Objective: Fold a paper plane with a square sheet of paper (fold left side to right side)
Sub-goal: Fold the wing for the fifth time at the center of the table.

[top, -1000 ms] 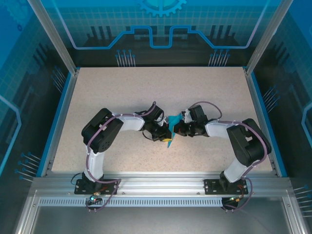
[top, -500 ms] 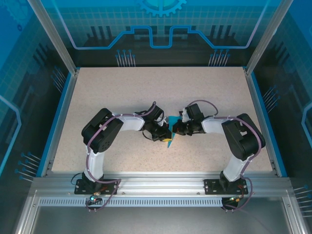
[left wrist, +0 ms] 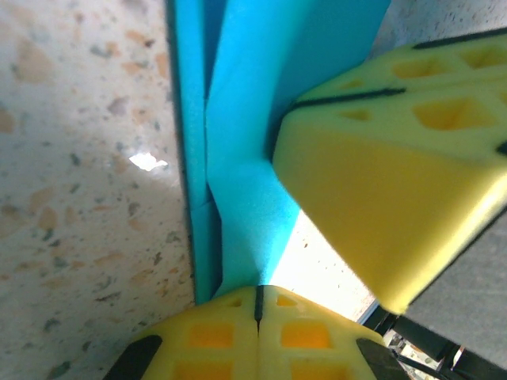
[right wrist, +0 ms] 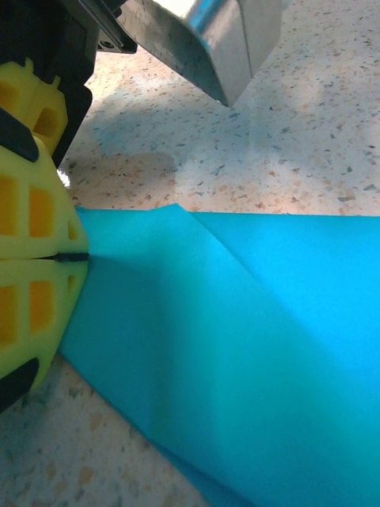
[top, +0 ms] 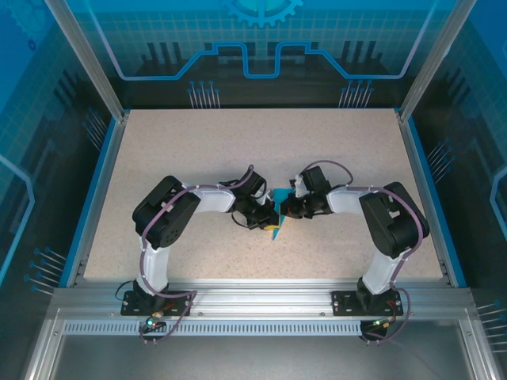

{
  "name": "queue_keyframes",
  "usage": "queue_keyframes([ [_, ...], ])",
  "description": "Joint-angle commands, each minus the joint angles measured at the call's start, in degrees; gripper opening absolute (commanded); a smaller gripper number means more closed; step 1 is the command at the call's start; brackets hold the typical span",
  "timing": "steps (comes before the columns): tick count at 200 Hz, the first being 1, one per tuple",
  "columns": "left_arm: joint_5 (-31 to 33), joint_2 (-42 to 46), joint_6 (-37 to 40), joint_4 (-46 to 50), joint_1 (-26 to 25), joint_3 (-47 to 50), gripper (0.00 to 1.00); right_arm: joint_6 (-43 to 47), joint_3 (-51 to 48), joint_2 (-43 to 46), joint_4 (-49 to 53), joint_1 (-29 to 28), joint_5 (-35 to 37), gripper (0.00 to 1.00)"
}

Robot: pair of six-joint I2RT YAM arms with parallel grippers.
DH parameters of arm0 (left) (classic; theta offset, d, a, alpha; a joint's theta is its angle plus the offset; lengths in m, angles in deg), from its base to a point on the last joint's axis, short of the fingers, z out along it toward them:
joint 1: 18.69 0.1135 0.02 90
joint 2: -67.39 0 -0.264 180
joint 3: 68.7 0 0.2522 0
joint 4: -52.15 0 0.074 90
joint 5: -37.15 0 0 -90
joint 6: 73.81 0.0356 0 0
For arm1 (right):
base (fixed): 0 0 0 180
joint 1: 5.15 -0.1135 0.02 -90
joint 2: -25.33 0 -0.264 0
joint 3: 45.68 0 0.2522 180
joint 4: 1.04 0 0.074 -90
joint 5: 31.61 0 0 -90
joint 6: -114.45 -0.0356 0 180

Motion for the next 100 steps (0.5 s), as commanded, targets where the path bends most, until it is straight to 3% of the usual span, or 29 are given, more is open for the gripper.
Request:
queue_keyframes([
  [1,5.83,-3.09,-0.94,8.74,-0.78,1.84,0.0,3.07,2.4,-2.1,3.33,3.52,4.1,0.05],
  [100,5.69,-3.3,-0.84,8.86,-0.78,2.03,0.0,6.78,9.92,-8.04,5.63,10.66,1.47,0.06],
])
